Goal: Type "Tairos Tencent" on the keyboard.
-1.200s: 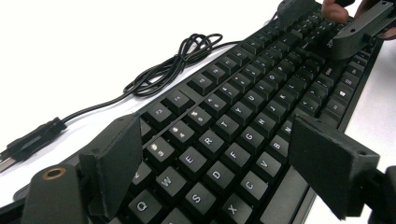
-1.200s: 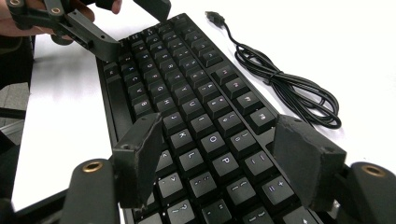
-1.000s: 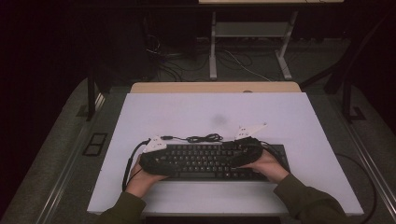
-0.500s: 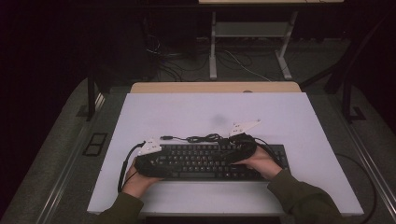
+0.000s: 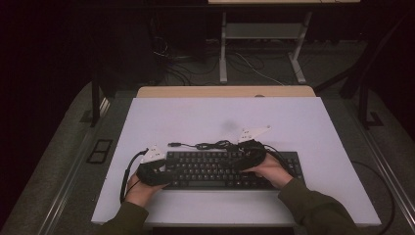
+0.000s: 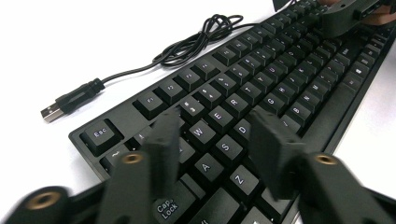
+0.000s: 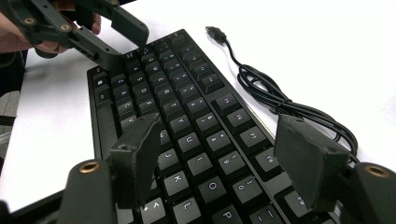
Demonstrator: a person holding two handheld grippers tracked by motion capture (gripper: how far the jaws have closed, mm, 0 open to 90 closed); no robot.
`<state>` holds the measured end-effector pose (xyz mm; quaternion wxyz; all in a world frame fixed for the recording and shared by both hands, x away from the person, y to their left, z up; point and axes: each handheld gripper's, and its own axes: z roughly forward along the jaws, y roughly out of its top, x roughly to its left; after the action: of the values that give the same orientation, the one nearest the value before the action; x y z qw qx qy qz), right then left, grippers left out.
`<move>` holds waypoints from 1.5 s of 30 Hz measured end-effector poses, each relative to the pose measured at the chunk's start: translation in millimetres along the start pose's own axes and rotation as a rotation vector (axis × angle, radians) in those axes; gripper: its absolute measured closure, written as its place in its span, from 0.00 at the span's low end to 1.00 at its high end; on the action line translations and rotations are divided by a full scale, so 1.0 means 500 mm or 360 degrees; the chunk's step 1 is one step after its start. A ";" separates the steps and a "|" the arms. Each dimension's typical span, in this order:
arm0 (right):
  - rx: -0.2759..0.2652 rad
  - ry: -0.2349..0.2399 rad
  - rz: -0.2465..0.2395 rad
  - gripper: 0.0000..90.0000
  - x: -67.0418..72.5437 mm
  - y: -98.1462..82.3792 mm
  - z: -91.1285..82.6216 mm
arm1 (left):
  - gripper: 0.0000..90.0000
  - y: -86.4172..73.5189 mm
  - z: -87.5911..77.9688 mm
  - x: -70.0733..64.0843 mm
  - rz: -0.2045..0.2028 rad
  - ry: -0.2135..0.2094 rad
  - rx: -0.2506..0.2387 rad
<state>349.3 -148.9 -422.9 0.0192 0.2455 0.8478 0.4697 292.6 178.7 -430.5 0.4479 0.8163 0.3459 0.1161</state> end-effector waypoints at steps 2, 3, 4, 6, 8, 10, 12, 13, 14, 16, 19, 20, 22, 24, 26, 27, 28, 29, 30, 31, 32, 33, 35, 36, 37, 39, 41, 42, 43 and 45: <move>0.0001 0.0000 0.0001 0.34 0.001 0.000 0.001 | 0.66 0.000 -0.001 0.002 -0.0011 -0.0001 -0.0001; 0.0001 0.0000 0.0000 0.34 0.002 0.000 0.001 | 0.70 0.000 -0.001 0.003 -0.0006 -0.0001 0.0002; 0.0001 0.0000 0.0000 0.34 0.002 0.000 0.001 | 0.73 0.001 -0.002 0.005 -0.0006 -0.0010 0.0004; -0.0001 -0.0004 0.0000 0.34 0.002 0.000 0.001 | 0.85 0.000 -0.002 0.007 -0.0001 -0.0020 0.0011; -0.0002 -0.0007 -0.0002 0.34 0.001 0.000 0.001 | 0.90 0.000 -0.002 0.009 0.0000 -0.0031 0.0018; -0.0004 -0.0008 -0.0002 0.34 0.001 0.000 0.000 | 0.97 0.001 -0.003 0.010 -0.0006 -0.0049 0.0030; -0.0002 -0.0009 -0.0003 0.34 0.001 0.000 0.000 | 0.98 0.001 -0.002 0.010 -0.0007 -0.0049 0.0048; -0.0003 -0.0008 -0.0003 0.34 0.001 0.000 0.001 | 0.98 0.001 -0.002 0.011 -0.0012 -0.0052 0.0050; -0.0002 -0.0008 -0.0004 0.34 0.002 0.000 0.001 | 0.98 0.001 -0.001 0.011 -0.0011 -0.0048 0.0053; -0.0002 -0.0007 -0.0005 0.34 0.002 0.000 0.001 | 0.98 0.000 0.000 0.011 -0.0012 -0.0048 0.0057; -0.0002 -0.0006 -0.0006 0.34 0.002 0.000 0.001 | 0.98 -0.001 0.002 0.012 -0.0013 -0.0053 0.0065; -0.0001 -0.0006 -0.0004 0.34 0.003 0.000 0.002 | 0.98 -0.001 0.003 0.013 -0.0011 -0.0056 0.0069; -0.0001 -0.0006 -0.0004 0.34 0.003 0.000 0.002 | 0.98 -0.002 0.005 0.013 -0.0012 -0.0063 0.0077; -0.0002 -0.0005 -0.0002 0.34 0.003 0.000 0.002 | 0.98 -0.003 0.008 0.012 -0.0010 -0.0065 0.0089; -0.0003 -0.0005 -0.0003 0.34 0.003 0.000 0.002 | 0.98 -0.003 0.010 0.012 -0.0006 -0.0065 0.0104; -0.0003 -0.0006 -0.0003 0.34 0.003 0.000 0.002 | 0.98 -0.004 0.011 0.012 -0.0006 -0.0063 0.0107; -0.0002 -0.0005 -0.0005 0.34 0.003 0.000 0.002 | 0.98 -0.004 0.012 0.013 -0.0002 -0.0064 0.0110; -0.0003 -0.0004 -0.0004 0.34 0.003 0.000 0.002 | 0.98 -0.005 0.013 0.012 -0.0007 -0.0064 0.0114; -0.0004 -0.0004 -0.0003 0.34 0.003 0.000 0.002 | 0.98 -0.005 0.013 0.012 -0.0004 -0.0063 0.0122; -0.0002 -0.0006 -0.0003 0.34 0.003 0.000 0.002 | 0.98 -0.005 0.013 0.012 -0.0006 -0.0065 0.0121; -0.0003 -0.0006 -0.0003 0.34 0.003 0.000 0.002 | 0.98 -0.005 0.013 0.012 -0.0003 -0.0065 0.0122; -0.0003 -0.0006 -0.0002 0.34 0.003 0.000 0.002 | 0.98 -0.005 0.013 0.012 -0.0004 -0.0068 0.0123; -0.0002 -0.0005 -0.0002 0.34 0.003 0.000 0.002 | 0.98 -0.005 0.013 0.012 -0.0006 -0.0069 0.0123; -0.0002 -0.0004 -0.0002 0.34 0.003 0.000 0.002 | 0.98 -0.005 0.013 0.012 -0.0008 -0.0071 0.0123; -0.0002 -0.0004 -0.0002 0.34 0.003 0.000 0.002 | 0.98 -0.005 0.014 0.012 -0.0011 -0.0071 0.0123; -0.0002 -0.0004 -0.0003 0.34 0.003 0.000 0.002 | 0.98 -0.006 0.015 0.013 -0.0012 -0.0073 0.0128; -0.0002 -0.0005 -0.0005 0.34 0.003 0.000 0.002 | 0.98 -0.007 0.018 0.013 -0.0013 -0.0078 0.0143; -0.0002 -0.0005 -0.0004 0.34 0.003 0.000 0.002 | 0.98 -0.007 0.018 0.013 -0.0016 -0.0080 0.0143; -0.0003 -0.0005 -0.0004 0.34 0.003 0.000 0.002 | 0.98 -0.006 0.018 0.012 -0.0012 -0.0077 0.0146; -0.0002 -0.0005 -0.0003 0.34 0.003 0.000 0.002 | 0.98 -0.007 0.018 0.012 -0.0017 -0.0078 0.0146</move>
<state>348.3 -147.6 -423.1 0.0212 0.2454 0.8477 0.4698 300.0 178.0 -439.0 0.4190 0.8366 0.3442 0.0777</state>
